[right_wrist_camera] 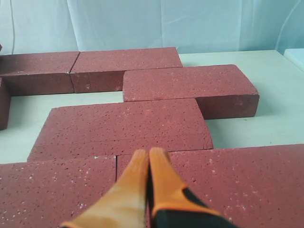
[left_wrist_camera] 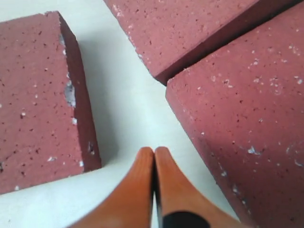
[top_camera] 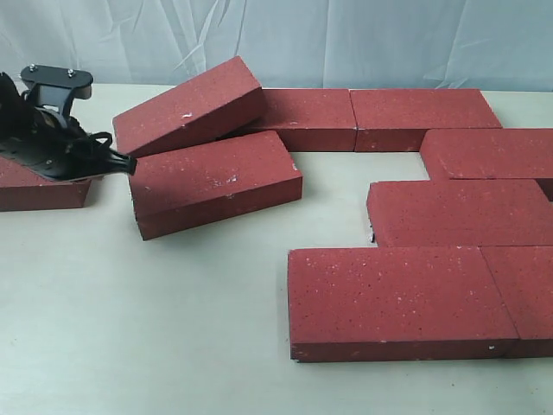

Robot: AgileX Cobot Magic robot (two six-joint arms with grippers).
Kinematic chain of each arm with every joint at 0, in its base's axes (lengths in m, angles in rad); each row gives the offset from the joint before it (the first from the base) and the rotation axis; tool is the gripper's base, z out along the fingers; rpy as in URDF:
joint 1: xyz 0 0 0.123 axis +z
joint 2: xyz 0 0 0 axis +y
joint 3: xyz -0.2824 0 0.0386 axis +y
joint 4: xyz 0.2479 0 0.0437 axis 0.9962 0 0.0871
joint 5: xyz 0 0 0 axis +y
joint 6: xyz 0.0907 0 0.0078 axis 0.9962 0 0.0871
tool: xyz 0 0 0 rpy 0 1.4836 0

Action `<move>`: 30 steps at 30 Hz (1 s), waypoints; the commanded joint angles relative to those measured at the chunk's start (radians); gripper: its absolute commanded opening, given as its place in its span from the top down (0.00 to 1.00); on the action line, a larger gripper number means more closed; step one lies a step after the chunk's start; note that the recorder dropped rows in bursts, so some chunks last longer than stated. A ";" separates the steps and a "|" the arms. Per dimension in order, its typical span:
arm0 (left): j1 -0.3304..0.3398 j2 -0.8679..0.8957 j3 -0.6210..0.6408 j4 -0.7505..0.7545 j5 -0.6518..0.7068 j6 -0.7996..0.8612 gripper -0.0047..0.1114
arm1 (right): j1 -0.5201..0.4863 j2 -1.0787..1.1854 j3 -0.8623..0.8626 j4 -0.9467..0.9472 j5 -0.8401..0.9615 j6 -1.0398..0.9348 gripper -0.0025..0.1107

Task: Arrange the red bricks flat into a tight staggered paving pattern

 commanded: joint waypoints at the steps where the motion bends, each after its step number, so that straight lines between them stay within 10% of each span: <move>1: 0.004 0.055 -0.003 -0.004 -0.092 -0.010 0.96 | 0.005 -0.007 0.005 -0.003 -0.009 -0.004 0.98; 30: -0.104 0.102 -0.056 -0.030 -0.288 -0.008 0.96 | 0.005 -0.007 0.005 -0.003 -0.011 -0.004 0.98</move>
